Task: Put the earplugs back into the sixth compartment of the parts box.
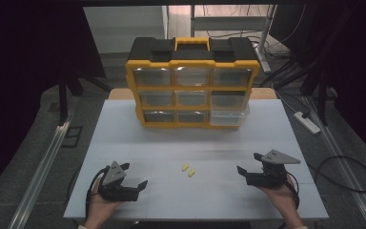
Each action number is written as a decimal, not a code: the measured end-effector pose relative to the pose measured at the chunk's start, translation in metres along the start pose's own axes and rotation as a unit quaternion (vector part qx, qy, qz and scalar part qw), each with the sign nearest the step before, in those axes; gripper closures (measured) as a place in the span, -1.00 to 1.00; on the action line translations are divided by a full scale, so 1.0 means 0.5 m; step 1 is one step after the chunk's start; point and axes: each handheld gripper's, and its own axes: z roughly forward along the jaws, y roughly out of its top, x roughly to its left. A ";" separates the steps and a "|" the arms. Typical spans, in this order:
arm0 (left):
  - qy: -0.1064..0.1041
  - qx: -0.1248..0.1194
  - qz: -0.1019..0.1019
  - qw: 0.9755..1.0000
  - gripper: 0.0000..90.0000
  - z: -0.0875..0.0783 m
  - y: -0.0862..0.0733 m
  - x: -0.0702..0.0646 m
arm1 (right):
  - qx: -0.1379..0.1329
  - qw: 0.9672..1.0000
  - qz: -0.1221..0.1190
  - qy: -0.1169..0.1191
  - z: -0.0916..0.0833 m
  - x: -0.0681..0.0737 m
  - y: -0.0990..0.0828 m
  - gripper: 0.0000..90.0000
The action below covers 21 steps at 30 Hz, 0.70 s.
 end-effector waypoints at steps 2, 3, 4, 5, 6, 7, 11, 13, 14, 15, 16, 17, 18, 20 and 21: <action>0.000 -0.001 0.000 1.000 -0.84 0.000 0.000 0.001 | 0.000 1.000 -0.001 0.000 0.001 0.001 0.001 -0.65; 0.000 -0.001 0.000 1.000 -0.84 0.001 0.000 0.001 | 0.002 1.000 -0.002 0.002 0.002 0.002 0.002 -0.65; 0.001 0.000 -0.001 1.000 -0.84 0.001 0.001 0.001 | 0.003 1.000 -0.004 0.002 0.003 0.004 0.002 -0.64; -0.001 -0.001 -0.002 1.000 -0.84 0.002 0.001 0.002 | 0.003 1.000 -0.006 0.002 0.002 0.005 0.003 -0.64; 0.000 0.000 0.002 1.000 -0.84 0.003 0.002 0.002 | 0.002 1.000 -0.005 0.004 0.002 0.006 0.005 -0.64; -0.001 -0.001 0.003 1.000 -0.84 0.002 0.002 0.001 | 0.002 1.000 -0.008 0.004 0.003 0.007 0.006 -0.64; -0.003 -0.002 0.004 1.000 -0.84 0.003 0.004 0.001 | 0.000 1.000 -0.008 0.009 0.000 0.009 0.012 -0.64; -0.003 -0.002 0.006 1.000 -0.84 0.005 0.004 0.002 | -0.002 1.000 -0.007 0.012 0.000 0.011 0.013 -0.65; -0.003 -0.001 0.006 1.000 -0.84 0.005 0.005 0.003 | -0.002 1.000 -0.006 0.014 0.001 0.013 0.014 -0.64; -0.003 -0.001 0.006 1.000 -0.84 0.005 0.005 0.003 | -0.002 1.000 -0.006 0.014 0.001 0.013 0.014 -0.64; -0.004 -0.001 0.004 1.000 -0.84 0.005 0.005 0.003 | -0.001 1.000 -0.006 0.015 0.002 0.014 0.015 -0.65; -0.004 -0.002 0.004 1.000 -0.83 0.006 0.005 0.003 | 0.002 1.000 -0.010 0.018 0.005 0.020 0.017 -0.65; -0.004 -0.002 0.004 1.000 -0.83 0.006 0.006 0.003 | 0.002 1.000 -0.010 0.018 0.005 0.020 0.017 -0.65; -0.005 -0.001 0.005 1.000 -0.83 0.006 0.005 0.003 | 0.005 1.000 -0.014 0.020 0.009 0.026 0.020 -0.65; -0.005 -0.002 0.005 1.000 -0.83 0.005 0.006 0.003 | 0.005 1.000 -0.017 0.024 0.012 0.034 0.024 -0.65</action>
